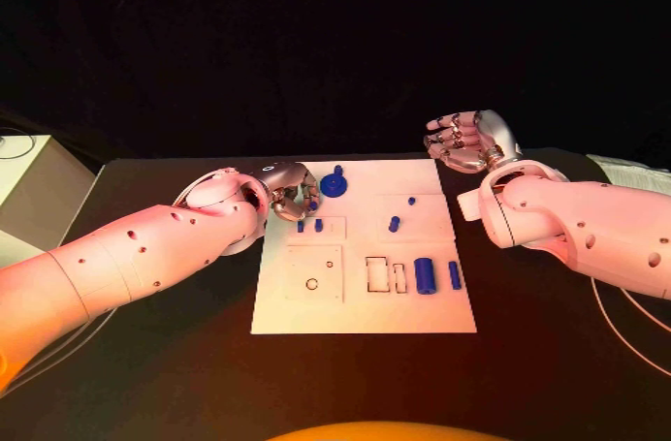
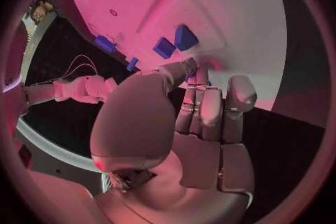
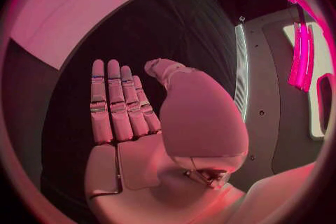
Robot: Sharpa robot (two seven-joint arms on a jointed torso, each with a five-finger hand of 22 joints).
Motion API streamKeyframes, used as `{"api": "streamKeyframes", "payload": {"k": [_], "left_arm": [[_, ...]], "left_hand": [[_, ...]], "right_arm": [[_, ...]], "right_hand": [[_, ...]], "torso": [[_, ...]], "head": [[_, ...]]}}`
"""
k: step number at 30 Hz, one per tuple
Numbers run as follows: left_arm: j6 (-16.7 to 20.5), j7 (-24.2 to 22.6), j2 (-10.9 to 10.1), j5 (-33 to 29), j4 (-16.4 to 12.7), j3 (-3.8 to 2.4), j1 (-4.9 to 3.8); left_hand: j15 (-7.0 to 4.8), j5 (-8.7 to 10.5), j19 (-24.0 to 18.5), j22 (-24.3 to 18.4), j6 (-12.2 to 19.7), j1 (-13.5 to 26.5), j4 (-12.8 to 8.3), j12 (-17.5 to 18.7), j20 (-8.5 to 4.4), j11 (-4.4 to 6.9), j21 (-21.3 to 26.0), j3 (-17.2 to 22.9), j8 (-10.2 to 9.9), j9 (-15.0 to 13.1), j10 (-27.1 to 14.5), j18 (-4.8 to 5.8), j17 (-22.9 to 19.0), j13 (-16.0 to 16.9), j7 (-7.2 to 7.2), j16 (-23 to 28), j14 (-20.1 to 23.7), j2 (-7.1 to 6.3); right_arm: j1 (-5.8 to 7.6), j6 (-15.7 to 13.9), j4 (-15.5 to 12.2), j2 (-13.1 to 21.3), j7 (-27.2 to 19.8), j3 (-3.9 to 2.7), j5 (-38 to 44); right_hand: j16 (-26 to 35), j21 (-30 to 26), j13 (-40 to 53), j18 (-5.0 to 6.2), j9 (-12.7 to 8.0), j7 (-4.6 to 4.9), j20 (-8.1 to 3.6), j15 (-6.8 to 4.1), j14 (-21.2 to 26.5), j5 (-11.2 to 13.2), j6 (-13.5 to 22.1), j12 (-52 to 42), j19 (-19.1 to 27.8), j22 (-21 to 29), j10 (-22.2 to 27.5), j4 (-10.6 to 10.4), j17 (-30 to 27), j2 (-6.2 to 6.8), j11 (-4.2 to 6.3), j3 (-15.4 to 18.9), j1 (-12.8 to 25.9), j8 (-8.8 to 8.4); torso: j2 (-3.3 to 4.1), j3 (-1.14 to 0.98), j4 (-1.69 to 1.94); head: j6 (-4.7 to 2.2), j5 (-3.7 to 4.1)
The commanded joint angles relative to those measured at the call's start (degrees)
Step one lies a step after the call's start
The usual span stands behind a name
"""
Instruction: Assemble the parts on the task board
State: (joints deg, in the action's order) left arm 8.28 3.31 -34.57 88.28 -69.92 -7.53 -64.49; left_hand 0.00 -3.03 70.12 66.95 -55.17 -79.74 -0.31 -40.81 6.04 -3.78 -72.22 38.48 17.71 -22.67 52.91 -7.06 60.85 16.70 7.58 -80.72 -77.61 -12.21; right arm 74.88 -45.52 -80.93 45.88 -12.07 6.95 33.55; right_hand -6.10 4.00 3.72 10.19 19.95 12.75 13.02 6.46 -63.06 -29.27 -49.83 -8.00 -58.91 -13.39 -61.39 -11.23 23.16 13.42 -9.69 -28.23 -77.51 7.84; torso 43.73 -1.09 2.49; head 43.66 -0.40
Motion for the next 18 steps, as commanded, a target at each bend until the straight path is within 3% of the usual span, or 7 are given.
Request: {"api": "streamKeyframes", "payload": {"k": [1, 18], "left_arm": [[-0.91, 0.21, 0.01, 0.38, -0.17, 0.15, 0.25], [-0.40, 0.32, -0.17, 0.35, -0.47, 0.13, 0.25]], "left_hand": [[0.16, -0.05, -0.47, -0.07, 0.41, 0.51, -0.12, -0.48, -0.05, -0.05, 0.30, -0.06, -0.23, 0.08, -0.54, 0.59, 0.00, 0.13, 0.13, -0.38, 0.38, -0.30], [0.09, -0.04, -0.27, 0.16, 1.65, 0.65, -0.11, -5.56, -0.04, 0.11, 0.19, 0.30, -1.48, 0.54, -2.48, 0.63, 2.83, 2.66, 0.18, -1.91, -0.78, -0.65]], "right_arm": [[-0.03, 0.76, -0.02, -0.02, -0.58, -0.02, 0.16], [-0.04, 0.76, 0.01, -0.01, -0.54, -0.02, 0.16]], "right_hand": [[0.30, -0.23, -0.08, 0.30, -0.08, 0.95, -0.04, 0.39, -0.18, -0.24, 0.02, 0.23, 0.17, 0.10, 0.25, 0.26, -0.12, -0.11, -0.14, 0.06, 0.36, -0.21], [0.35, -0.24, -0.08, 0.30, -0.08, 0.95, -0.03, 0.40, -0.17, -0.24, 0.01, 0.24, 0.18, 0.22, 0.27, 0.30, -0.19, -0.12, -0.14, 0.06, 0.36, -0.23]], "torso": [[0.02, 0.00, 0.01], [-0.04, 0.01, 0.02]], "head": [[0.11, -0.04], [0.06, -0.03]]}}
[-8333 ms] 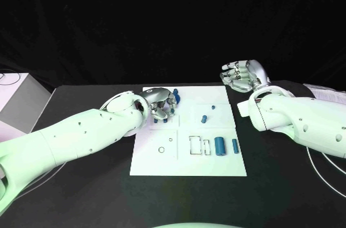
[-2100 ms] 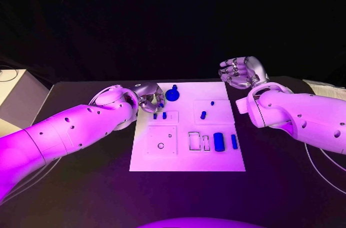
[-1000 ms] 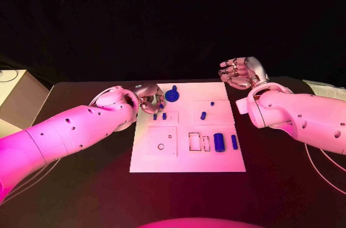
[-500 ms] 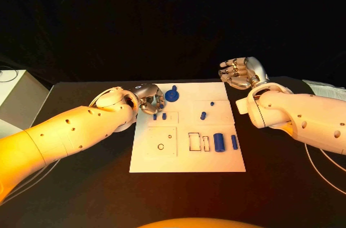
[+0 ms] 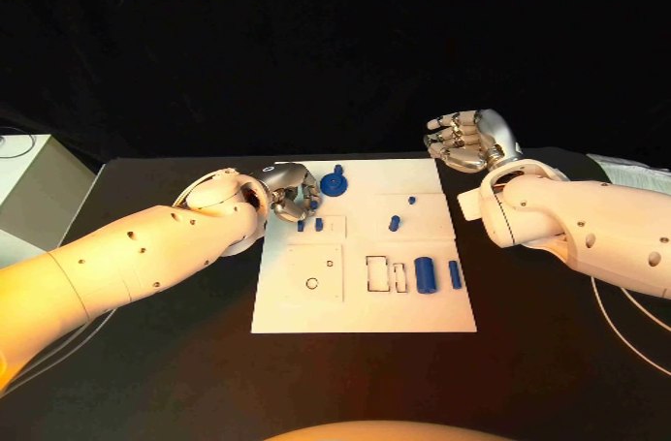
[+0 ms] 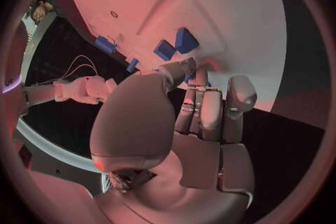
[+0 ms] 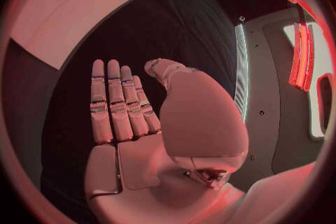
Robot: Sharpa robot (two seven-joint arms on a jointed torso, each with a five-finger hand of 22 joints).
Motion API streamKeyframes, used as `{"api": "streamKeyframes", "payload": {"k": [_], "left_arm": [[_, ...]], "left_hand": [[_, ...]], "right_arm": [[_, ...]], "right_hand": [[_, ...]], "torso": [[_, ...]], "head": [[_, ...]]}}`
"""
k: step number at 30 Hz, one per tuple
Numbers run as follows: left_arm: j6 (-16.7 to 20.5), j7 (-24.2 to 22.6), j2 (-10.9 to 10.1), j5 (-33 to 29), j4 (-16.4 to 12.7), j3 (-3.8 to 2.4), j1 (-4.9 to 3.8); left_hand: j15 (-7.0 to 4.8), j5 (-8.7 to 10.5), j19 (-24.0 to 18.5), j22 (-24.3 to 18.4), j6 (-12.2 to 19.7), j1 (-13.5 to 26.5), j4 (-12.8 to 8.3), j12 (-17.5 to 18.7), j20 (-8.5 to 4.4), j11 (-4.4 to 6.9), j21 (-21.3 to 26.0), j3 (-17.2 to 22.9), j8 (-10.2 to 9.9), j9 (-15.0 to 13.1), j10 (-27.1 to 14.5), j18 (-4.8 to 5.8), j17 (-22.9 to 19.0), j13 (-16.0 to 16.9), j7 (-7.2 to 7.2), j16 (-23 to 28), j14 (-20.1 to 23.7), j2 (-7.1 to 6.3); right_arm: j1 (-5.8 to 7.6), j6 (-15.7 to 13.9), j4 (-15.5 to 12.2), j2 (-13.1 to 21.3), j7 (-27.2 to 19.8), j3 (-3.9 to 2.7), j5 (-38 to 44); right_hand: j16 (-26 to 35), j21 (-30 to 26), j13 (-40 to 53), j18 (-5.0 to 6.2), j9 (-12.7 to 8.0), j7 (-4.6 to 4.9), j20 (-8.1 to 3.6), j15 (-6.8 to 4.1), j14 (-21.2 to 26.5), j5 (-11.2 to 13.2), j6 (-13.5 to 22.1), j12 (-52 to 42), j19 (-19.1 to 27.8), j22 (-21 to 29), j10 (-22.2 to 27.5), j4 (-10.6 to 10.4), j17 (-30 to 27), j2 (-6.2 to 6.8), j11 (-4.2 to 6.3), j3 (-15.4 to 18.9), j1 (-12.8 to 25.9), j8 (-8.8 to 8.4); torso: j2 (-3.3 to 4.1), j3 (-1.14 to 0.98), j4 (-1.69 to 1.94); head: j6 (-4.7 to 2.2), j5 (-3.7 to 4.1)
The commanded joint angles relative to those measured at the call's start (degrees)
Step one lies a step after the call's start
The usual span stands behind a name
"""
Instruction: Assemble the parts on the task board
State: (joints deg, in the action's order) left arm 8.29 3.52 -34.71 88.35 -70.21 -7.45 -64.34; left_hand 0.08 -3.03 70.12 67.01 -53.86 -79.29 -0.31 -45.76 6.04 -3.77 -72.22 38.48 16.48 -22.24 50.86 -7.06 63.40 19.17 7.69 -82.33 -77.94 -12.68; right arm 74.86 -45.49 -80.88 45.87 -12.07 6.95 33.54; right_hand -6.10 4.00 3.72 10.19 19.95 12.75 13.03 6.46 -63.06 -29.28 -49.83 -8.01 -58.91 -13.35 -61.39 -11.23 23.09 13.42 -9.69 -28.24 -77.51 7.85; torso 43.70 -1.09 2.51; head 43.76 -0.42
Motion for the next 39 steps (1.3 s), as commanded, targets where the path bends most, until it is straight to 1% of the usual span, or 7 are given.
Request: {"api": "streamKeyframes", "payload": {"k": [1, 6, 12, 18, 23, 33, 39], "left_arm": [[-0.40, 0.10, -0.05, 0.28, -0.22, 0.05, 0.10], [-0.20, 0.05, -0.18, 0.28, -0.51, 0.03, 0.11], [0.24, -0.04, -0.34, 0.28, -0.93, 0.01, 0.11], [0.52, 0.04, -0.48, 0.29, -1.18, -0.02, 0.12], [0.55, 0.17, -0.58, 0.29, -1.29, -0.06, 0.13], [0.22, 0.65, -0.76, 0.30, -1.45, -0.11, 0.14], [0.15, 0.79, -0.87, 0.30, -1.48, -0.16, 0.14]], "left_hand": [[0.01, -0.05, -0.26, 0.11, 0.35, 0.20, -0.12, -0.79, -0.04, 0.11, 0.18, 0.31, -0.28, 0.11, -0.49, 0.63, 0.41, 0.27, 0.07, -0.35, -0.50, -0.20], [-0.01, -0.04, -0.25, 0.12, 0.32, 0.19, -0.14, -1.69, -0.05, 0.14, 0.17, 0.37, -0.36, 0.12, -0.76, 0.63, 1.13, 0.69, 0.05, -0.67, -0.79, -0.28], [-0.07, -0.05, -0.14, 0.23, 0.29, 0.18, -0.16, -3.10, -0.09, 0.23, 0.10, 0.50, -0.47, 0.12, -1.16, 0.66, 2.29, 1.33, -0.02, -1.17, -1.28, -0.34], [-0.16, -0.05, 0.08, 0.46, 0.08, 0.31, -0.12, -7.00, -0.22, 0.35, -0.06, 0.77, -0.65, 0.06, -3.07, 0.71, 4.12, 3.10, -0.22, -2.06, -1.95, -0.47], [-0.20, -0.05, 0.09, 0.48, 0.04, 0.36, -0.10, -8.81, -0.27, 0.41, -0.06, 0.90, -0.73, 0.02, -3.74, 0.71, 5.07, 3.86, -0.26, -2.47, -2.31, -0.54], [-0.18, -0.05, 0.08, 0.49, 0.08, 0.41, -0.07, -9.74, -0.28, 0.41, -0.05, 1.01, -0.81, 0.01, -4.32, 0.71, 5.43, 4.25, -0.28, -2.65, -2.41, -0.54], [-0.19, -0.05, 0.10, 0.51, 0.12, 0.43, -0.04, -10.28, -0.29, 0.42, -0.06, 1.06, -0.87, 0.01, -4.48, 0.71, 5.65, 4.46, -0.27, -2.74, -2.48, -0.52]], "right_arm": [[-0.03, 0.74, -0.03, 0.00, -0.54, -0.02, 0.17], [-0.03, 0.75, -0.02, 0.00, -0.52, -0.02, 0.17], [-0.03, 0.78, 0.02, 0.01, -0.49, -0.02, 0.17], [-0.03, 0.86, 0.05, 0.01, -0.42, -0.02, 0.17], [-0.04, 0.94, 0.07, -0.02, -0.36, -0.02, 0.17], [-0.09, 1.00, 0.11, -0.03, -0.36, -0.02, 0.12], [-0.13, 1.01, 0.14, -0.02, -0.35, -0.02, 0.12]], "right_hand": [[0.35, -0.24, -0.08, 0.30, -0.08, 0.95, -0.03, 0.40, -0.17, -0.24, 0.01, 0.25, 0.18, 0.17, 0.27, 0.30, -0.12, -0.12, -0.14, 0.06, 0.36, -0.23], [0.35, -0.24, -0.08, 0.30, -0.08, 0.95, -0.03, 0.40, -0.17, -0.24, 0.01, 0.25, 0.18, 0.17, 0.27, 0.30, -0.12, -0.12, -0.14, 0.06, 0.36, -0.23], [0.35, -0.24, -0.08, 0.30, -0.08, 0.95, -0.03, 0.40, -0.17, -0.24, 0.01, 0.25, 0.18, 0.17, 0.27, 0.30, -0.12, -0.12, -0.14, 0.06, 0.36, -0.23], [0.35, -0.24, -0.08, 0.30, -0.08, 0.95, -0.03, 0.40, -0.17, -0.24, 0.01, 0.25, 0.18, 0.17, 0.27, 0.30, -0.12, -0.12, -0.14, 0.06, 0.36, -0.23], [0.35, -0.24, -0.08, 0.30, -0.08, 0.95, -0.03, 0.40, -0.17, -0.24, 0.01, 0.25, 0.18, 0.17, 0.27, 0.30, -0.12, -0.12, -0.14, 0.06, 0.36, -0.23], [0.41, -0.23, -0.07, 0.30, -0.08, 0.96, -0.02, 0.41, -0.20, -0.24, -0.01, 0.25, 0.18, 0.34, 0.28, 0.36, -0.21, -0.15, -0.15, 0.05, 0.37, -0.27], [0.43, -0.22, -0.07, 0.31, -0.08, 0.96, -0.01, 0.41, -0.21, -0.23, -0.02, 0.25, 0.18, 0.41, 0.29, 0.38, -0.25, -0.15, -0.15, 0.06, 0.38, -0.28]], "torso": [[-0.01, 0.02, -0.01], [0.01, 0.05, 0.01], [0.01, 0.04, 0.02], [0.02, 0.06, -0.01], [-0.01, 0.05, 0.04], [0.02, 0.02, -0.03], [0.03, 0.02, 0.05]], "head": [[-0.03, -0.03], [-0.06, -0.04], [-0.08, -0.06], [-0.10, -0.07], [-0.06, -0.03], [0.00, -0.07], [-0.04, -0.09]]}}
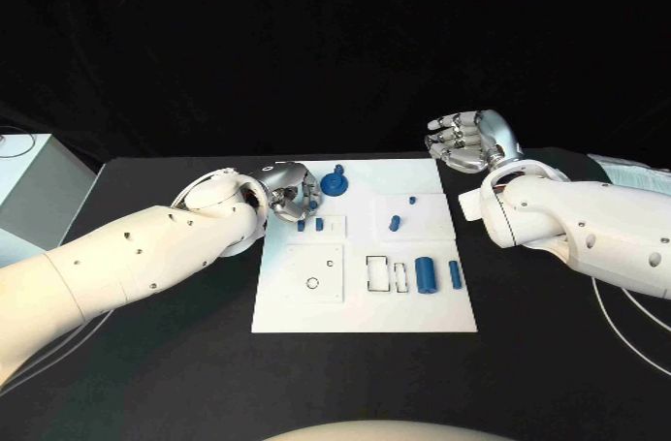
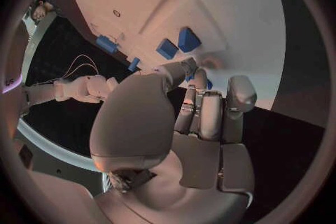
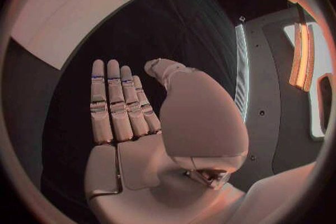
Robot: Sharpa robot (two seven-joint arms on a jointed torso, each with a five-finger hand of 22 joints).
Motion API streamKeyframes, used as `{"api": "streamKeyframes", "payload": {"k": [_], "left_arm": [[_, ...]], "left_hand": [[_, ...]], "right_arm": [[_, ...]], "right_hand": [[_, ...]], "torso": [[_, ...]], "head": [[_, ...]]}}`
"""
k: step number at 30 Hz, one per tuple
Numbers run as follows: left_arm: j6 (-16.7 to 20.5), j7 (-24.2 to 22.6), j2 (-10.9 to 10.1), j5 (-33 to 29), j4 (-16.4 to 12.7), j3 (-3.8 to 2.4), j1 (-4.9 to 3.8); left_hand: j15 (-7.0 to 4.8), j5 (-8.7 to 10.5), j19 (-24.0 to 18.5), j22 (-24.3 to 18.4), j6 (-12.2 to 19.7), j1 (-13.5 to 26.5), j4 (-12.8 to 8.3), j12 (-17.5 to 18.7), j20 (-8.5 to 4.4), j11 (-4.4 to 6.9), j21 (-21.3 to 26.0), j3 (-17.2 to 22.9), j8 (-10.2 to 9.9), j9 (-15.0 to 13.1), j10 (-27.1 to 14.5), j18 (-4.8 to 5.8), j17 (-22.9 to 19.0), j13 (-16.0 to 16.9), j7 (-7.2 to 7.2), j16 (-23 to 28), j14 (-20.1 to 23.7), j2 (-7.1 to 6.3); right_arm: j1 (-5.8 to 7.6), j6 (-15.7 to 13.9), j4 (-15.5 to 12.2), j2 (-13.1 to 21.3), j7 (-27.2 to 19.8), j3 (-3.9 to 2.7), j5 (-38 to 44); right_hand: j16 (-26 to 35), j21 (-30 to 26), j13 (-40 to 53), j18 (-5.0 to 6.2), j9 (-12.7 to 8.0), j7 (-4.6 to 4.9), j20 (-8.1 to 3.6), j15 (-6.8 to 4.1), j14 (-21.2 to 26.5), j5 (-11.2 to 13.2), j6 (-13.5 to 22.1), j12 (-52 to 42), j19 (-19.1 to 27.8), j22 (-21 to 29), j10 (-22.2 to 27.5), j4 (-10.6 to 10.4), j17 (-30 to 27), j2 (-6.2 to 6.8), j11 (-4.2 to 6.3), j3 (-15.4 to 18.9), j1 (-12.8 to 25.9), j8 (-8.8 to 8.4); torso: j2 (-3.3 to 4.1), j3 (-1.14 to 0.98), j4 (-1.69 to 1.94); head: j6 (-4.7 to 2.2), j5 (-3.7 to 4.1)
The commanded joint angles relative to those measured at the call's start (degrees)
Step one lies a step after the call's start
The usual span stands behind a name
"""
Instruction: Assemble the parts on the task board
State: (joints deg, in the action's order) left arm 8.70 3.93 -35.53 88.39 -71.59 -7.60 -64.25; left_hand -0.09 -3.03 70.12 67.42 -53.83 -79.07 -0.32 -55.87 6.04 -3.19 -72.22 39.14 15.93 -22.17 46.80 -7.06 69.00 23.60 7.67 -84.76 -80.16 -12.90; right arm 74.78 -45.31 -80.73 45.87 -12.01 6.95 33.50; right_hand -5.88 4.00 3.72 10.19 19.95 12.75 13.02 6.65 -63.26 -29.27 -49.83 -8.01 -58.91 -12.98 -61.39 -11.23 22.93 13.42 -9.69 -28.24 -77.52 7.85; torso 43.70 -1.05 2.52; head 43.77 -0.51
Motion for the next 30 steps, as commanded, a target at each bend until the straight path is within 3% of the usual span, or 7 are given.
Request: {"api": "streamKeyframes", "payload": {"k": [1, 19, 25, 30], "left_arm": [[-0.25, 0.40, -0.06, 0.26, -0.11, -0.01, 0.06], [-0.23, 0.28, 0.00, -0.07, -0.45, -0.09, 0.07], [-0.51, 0.48, -0.09, -0.14, -0.39, -0.10, 0.07], [-0.60, 0.62, -0.16, -0.16, -0.32, -0.10, 0.07]], "left_hand": [[-0.02, -0.05, 0.09, 0.10, 0.10, 0.21, -0.03, -0.17, -0.29, -0.16, -0.06, 0.40, -0.32, -0.06, -0.41, 0.71, 0.05, 0.02, -0.25, -0.31, -0.26, -0.29], [-0.03, -0.05, 0.07, 0.08, 0.11, 0.30, 0.04, -1.18, -0.31, -0.14, -0.04, 0.48, -0.39, -0.09, -0.86, 0.70, 0.53, 0.40, -0.27, -0.52, -0.42, -0.31], [-0.08, -0.05, 0.02, 0.06, 2.68, 0.46, 0.19, -2.59, -0.33, -0.04, 0.04, 0.82, -2.14, 0.48, -1.72, 0.69, 0.57, 0.69, -0.58, -0.65, -0.27, -0.62], [-0.09, -0.06, 0.03, 0.07, 2.81, 0.46, 0.19, -2.65, -0.34, -0.03, 0.03, 0.83, -2.23, 0.52, -1.74, 0.70, 0.60, 0.69, -0.60, -0.66, -0.28, -0.64]], "right_arm": [[-0.06, 0.83, -0.01, -0.02, -0.40, -0.02, 0.15], [-0.14, 0.88, 0.00, -0.03, -0.38, -0.02, 0.15], [-0.15, 0.85, -0.01, -0.01, -0.39, -0.02, 0.15], [-0.15, 0.85, 0.00, 0.00, -0.38, -0.02, 0.15]], "right_hand": [[0.21, -0.23, -0.07, 0.31, -0.08, 0.96, -0.01, 0.21, -0.02, -0.23, -0.02, 0.25, 0.18, 0.05, 0.29, 0.38, -0.09, -0.15, -0.15, 0.06, 0.39, -0.28], [0.25, -0.22, -0.07, 0.31, -0.08, 0.96, 0.00, 0.22, -0.04, -0.22, -0.03, 0.26, 0.17, 0.19, 0.30, 0.42, -0.16, -0.16, -0.16, 0.06, 0.40, -0.31], [0.25, -0.22, -0.07, 0.31, -0.08, 0.96, 0.00, 0.22, -0.04, -0.22, -0.03, 0.26, 0.17, 0.19, 0.30, 0.42, -0.16, -0.16, -0.16, 0.06, 0.40, -0.31], [0.25, -0.22, -0.07, 0.31, -0.08, 0.96, 0.00, 0.22, -0.04, -0.22, -0.03, 0.26, 0.17, 0.19, 0.30, 0.42, -0.16, -0.16, -0.16, 0.06, 0.40, -0.31]], "torso": [[0.02, -0.02, 0.05], [0.00, -0.05, 0.02], [-0.01, -0.06, -0.01], [-0.02, -0.04, 0.01]], "head": [[-0.01, -0.01], [0.10, -0.10], [0.12, -0.04], [0.08, -0.06]]}}
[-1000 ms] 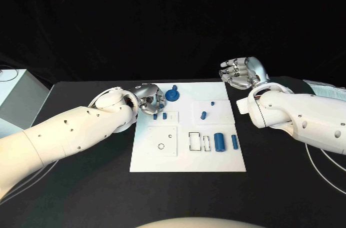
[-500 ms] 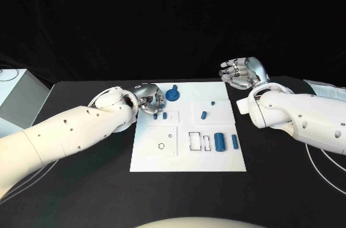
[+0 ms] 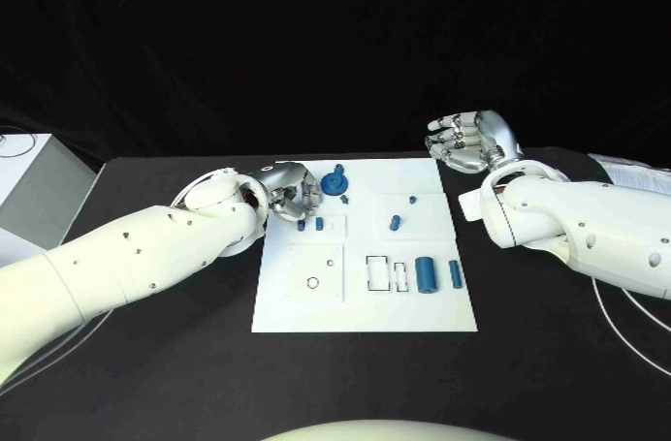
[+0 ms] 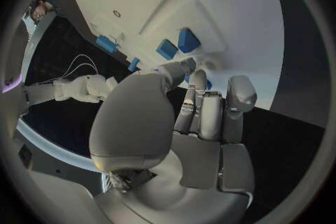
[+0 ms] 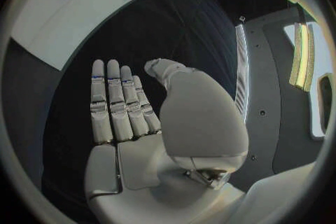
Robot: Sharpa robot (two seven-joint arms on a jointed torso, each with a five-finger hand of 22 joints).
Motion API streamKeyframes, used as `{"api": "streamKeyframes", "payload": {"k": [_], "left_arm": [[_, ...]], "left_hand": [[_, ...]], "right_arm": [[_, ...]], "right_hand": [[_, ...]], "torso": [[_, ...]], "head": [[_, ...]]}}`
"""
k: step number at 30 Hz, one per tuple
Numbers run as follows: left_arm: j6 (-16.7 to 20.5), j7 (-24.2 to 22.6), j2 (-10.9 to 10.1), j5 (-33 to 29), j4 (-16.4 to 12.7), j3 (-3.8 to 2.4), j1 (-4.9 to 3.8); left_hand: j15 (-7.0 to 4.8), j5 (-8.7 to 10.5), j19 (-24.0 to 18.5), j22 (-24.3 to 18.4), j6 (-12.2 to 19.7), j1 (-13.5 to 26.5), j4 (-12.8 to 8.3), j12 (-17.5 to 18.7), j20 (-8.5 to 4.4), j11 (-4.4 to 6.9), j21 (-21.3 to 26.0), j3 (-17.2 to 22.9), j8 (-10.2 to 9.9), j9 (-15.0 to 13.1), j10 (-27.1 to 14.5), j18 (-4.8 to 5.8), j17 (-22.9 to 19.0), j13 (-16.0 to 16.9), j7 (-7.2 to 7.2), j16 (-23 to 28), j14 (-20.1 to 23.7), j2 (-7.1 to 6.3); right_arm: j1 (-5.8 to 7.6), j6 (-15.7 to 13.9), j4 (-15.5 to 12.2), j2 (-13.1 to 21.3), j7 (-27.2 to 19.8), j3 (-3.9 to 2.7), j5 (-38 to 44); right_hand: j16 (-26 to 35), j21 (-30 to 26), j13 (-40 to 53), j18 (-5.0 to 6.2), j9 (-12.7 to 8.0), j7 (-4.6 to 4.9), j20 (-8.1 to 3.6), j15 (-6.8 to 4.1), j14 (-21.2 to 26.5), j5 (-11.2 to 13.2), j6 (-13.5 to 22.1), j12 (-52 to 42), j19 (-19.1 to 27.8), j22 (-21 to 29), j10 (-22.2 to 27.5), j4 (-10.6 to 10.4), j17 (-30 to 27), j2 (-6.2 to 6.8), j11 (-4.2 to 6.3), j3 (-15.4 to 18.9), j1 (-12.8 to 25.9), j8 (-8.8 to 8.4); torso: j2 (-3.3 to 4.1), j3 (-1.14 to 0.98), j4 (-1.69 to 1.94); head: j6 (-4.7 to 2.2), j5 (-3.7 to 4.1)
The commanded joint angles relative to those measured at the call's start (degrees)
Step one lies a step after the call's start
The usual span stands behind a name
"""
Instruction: Assemble the parts on the task board
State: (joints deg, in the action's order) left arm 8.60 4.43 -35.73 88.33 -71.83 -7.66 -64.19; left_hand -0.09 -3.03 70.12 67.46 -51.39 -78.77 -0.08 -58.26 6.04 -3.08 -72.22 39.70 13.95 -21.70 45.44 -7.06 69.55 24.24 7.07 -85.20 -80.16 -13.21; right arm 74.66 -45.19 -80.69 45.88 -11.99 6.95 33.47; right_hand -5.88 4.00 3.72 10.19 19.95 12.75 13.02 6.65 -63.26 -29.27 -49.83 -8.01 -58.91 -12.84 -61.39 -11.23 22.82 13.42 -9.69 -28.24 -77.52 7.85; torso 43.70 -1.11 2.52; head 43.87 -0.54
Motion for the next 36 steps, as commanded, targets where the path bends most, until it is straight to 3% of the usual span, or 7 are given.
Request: {"api": "streamKeyframes", "payload": {"k": [1, 9, 13, 18, 24, 33, 36], "left_arm": [[-0.51, 0.13, 0.05, -0.10, -0.07, -0.05, 0.01], [1.08, -0.50, 0.05, -0.30, -0.09, -0.06, 0.02], [3.09, -1.69, 0.05, -0.82, -0.21, -0.18, 0.02], [5.45, -3.67, 0.06, -2.02, -0.60, -0.75, 0.03], [6.74, -5.06, -0.19, -3.38, -1.28, -1.60, 0.03], [7.39, -6.15, -0.32, -4.95, -1.86, -2.22, 0.04], [7.70, -6.71, -0.07, -5.32, -2.04, -2.28, 0.04]], "left_hand": [[-0.09, -0.06, 0.03, 0.03, 0.37, 0.16, -0.05, -0.26, -0.34, -0.13, 0.03, 0.27, -0.25, 0.05, -0.38, 0.69, 0.05, 0.05, 0.01, -0.22, -0.28, -0.34], [-0.12, -0.06, 0.06, 0.06, 0.58, 0.13, -0.03, -0.42, -0.35, -0.09, 0.02, 0.36, -0.42, 0.11, -0.35, 0.70, 0.21, 0.06, 0.07, -0.26, -0.35, -0.29], [-0.07, -0.06, -1.16, -1.27, 1.15, 0.13, 0.00, -0.57, -0.36, -0.20, 1.12, 0.47, -0.86, 0.26, -0.67, 0.34, -1.86, -0.02, 0.30, 0.28, 0.78, -0.46], [0.26, -0.05, -4.72, -4.96, 1.07, 0.10, 0.17, -0.07, -0.14, -0.61, 4.48, 0.71, -1.08, 0.27, -1.66, -0.60, -6.94, -0.74, 0.69, 2.11, 3.96, -0.55], [0.38, -0.05, -5.55, -5.80, 0.75, -0.10, 0.12, 0.15, -0.04, -0.77, 5.31, 0.85, -0.99, 0.21, -1.72, -0.80, -8.15, -1.08, 1.01, 2.63, 4.76, -0.46], [0.66, -0.05, -7.25, -7.56, 0.51, -0.26, 0.08, 0.82, 0.18, -1.12, 7.00, 0.93, -0.99, 0.15, -2.03, -1.23, -10.36, -1.79, 1.38, 3.59, 6.22, -0.46], [1.13, -0.05, -9.93, -10.33, 0.25, -0.30, 0.10, 2.26, 0.58, -1.68, 9.70, 0.77, -1.02, 0.09, -2.44, -1.88, -14.83, -3.06, 1.83, 5.57, 9.14, -0.57]], "right_arm": [[-0.03, 0.74, -0.04, -0.01, -0.41, -0.02, 0.18], [-0.04, 0.75, -0.04, -0.01, -0.42, -0.02, 0.19], [-0.04, 0.78, -0.04, -0.02, -0.41, -0.02, 0.19], [-0.06, 0.82, -0.04, -0.03, -0.36, -0.02, 0.24], [-0.09, 1.29, -0.07, -0.04, -0.07, -0.02, 1.01], [-0.10, 2.00, -0.09, 0.01, 0.36, -0.02, 2.17], [-0.11, 2.09, -0.04, 0.03, 0.41, -0.02, 2.33]], "right_hand": [[0.25, -0.22, -0.07, 0.31, -0.08, 0.96, -0.01, 0.22, -0.04, -0.22, -0.03, 0.26, 0.17, 0.04, 0.30, 0.42, -0.05, -0.16, -0.16, 0.06, 0.40, -0.31], [0.30, -0.22, -0.07, 0.31, -0.09, 0.97, 0.00, 0.23, -0.05, -0.21, -0.03, 0.27, 0.18, 0.17, 0.33, 0.46, -0.12, -0.15, -0.17, 0.07, 0.42, -0.34], [0.30, -0.22, -0.07, 0.31, -0.09, 0.97, 0.00, 0.23, -0.05, -0.21, -0.03, 0.27, 0.18, 0.17, 0.33, 0.46, -0.12, -0.15, -0.17, 0.07, 0.42, -0.34], [0.35, -0.20, -0.07, 0.32, -0.08, 0.93, -0.01, 0.20, -0.10, -0.24, -0.07, 0.27, 0.14, 0.34, 0.32, 0.69, -0.21, -0.20, -0.13, -0.04, 0.20, -0.36], [0.64, 0.01, -0.09, 0.30, 0.07, 0.76, -0.28, 0.03, -0.52, 1.35, -0.88, 0.27, -0.31, 1.35, 0.12, 3.10, -0.83, 0.07, 0.02, -0.81, -1.79, -0.21], [0.76, 0.31, -0.10, 0.27, 0.29, 0.41, -0.66, -0.25, -1.17, 3.69, -2.18, 0.27, -0.93, 1.97, -0.38, 5.05, -1.35, -0.04, 0.29, -1.37, -3.13, 0.22], [0.76, 0.35, -0.09, 0.27, 0.30, 0.39, -0.68, -0.27, -1.23, 3.78, -2.24, 0.26, -0.99, 1.98, -0.43, 5.13, -1.37, -0.08, 0.31, -1.40, -3.19, 0.24]], "torso": [[-0.01, 0.04, 0.01], [0.00, 0.02, -0.04], [-0.01, 0.03, -0.04], [0.00, 0.01, -0.03], [-0.05, -0.01, -0.01], [0.00, -0.01, 0.00], [-0.02, 0.02, 0.00]], "head": [[-0.04, -0.02], [-0.06, -0.06], [-0.17, -0.02], [-0.27, 0.01], [-0.47, 0.19], [-0.70, 0.24], [-0.78, 0.30]]}}
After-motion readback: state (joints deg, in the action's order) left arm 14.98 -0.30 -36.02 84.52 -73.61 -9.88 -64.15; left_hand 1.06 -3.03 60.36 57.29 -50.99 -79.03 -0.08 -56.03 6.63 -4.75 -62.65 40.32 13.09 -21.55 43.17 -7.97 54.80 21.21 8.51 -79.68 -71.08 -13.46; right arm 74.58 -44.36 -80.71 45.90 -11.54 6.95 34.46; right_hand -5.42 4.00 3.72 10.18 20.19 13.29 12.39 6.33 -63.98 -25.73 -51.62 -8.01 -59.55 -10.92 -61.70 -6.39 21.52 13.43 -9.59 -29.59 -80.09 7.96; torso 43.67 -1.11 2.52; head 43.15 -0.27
